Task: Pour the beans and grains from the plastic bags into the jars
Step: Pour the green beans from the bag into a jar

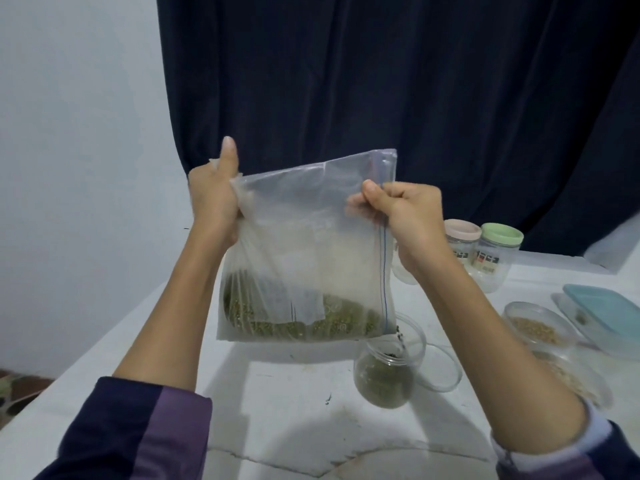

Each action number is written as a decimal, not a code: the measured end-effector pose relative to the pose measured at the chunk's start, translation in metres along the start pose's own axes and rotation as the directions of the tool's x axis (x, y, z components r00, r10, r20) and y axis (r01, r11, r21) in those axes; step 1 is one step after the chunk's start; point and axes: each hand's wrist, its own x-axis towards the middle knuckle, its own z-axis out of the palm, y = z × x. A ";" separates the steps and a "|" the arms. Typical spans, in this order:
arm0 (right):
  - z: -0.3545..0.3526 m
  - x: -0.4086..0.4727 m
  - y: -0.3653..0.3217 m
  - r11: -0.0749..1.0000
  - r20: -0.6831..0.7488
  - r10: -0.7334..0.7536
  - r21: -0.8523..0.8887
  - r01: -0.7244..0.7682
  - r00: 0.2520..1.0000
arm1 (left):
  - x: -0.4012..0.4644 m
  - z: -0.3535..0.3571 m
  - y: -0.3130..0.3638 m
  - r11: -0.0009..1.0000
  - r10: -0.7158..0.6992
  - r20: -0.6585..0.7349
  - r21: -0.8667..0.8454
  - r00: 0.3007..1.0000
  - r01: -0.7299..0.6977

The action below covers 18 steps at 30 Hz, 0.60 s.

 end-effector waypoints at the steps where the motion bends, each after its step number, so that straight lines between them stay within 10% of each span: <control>1: 0.000 0.000 0.001 1.000 -0.018 0.000 0.011 0.001 1.000 | 0.000 -0.001 0.000 1.000 -0.007 -0.021 -0.018 1.000 0.006; 18: 0.001 0.004 0.012 0.996 -0.088 -0.029 0.086 0.036 0.996 | 0.001 0.000 0.000 1.000 0.001 -0.037 -0.030 0.999 -0.002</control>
